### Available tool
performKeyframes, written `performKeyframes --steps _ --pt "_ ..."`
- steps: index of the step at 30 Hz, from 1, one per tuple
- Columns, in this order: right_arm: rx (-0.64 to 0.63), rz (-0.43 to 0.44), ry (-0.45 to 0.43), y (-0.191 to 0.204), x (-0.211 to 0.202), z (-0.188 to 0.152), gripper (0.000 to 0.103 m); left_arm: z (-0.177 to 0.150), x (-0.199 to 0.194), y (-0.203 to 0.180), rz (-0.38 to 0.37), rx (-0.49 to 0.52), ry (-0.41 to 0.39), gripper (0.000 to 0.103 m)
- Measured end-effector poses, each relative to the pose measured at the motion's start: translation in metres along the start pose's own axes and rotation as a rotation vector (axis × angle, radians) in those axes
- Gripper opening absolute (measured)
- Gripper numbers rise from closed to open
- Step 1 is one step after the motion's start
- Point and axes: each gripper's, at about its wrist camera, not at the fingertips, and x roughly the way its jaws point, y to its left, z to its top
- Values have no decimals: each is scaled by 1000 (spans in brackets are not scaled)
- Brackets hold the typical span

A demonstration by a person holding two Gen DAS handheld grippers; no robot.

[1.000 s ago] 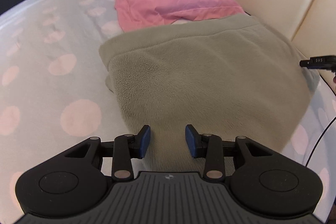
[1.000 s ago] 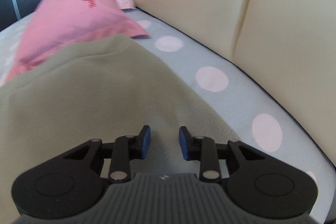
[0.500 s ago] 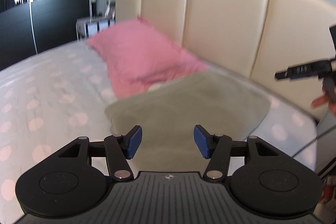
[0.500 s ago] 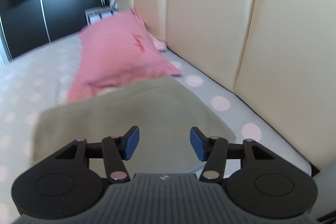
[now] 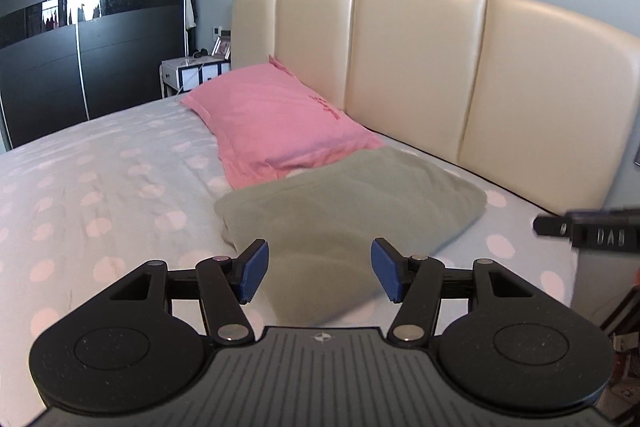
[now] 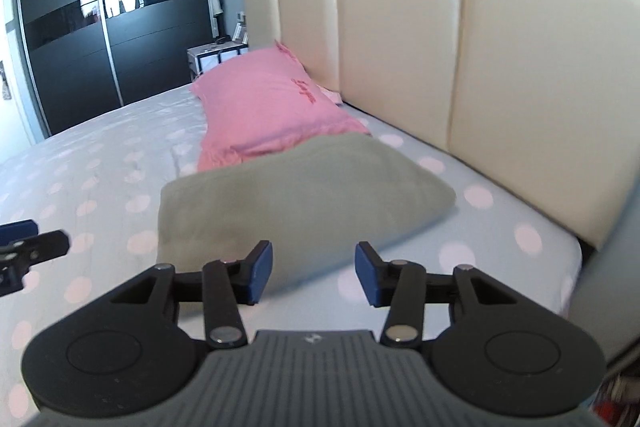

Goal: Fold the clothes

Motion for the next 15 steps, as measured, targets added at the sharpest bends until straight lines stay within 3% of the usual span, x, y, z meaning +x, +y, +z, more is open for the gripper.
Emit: performKeyframes --steps 9,15 --pt "121 9 48 9 -43 -70 60 -36 -37 -7 -14 -24 32 59" --pt "152 17 34 11 -58 -71 65 -49 -47 -8 -14 -35 60 59"
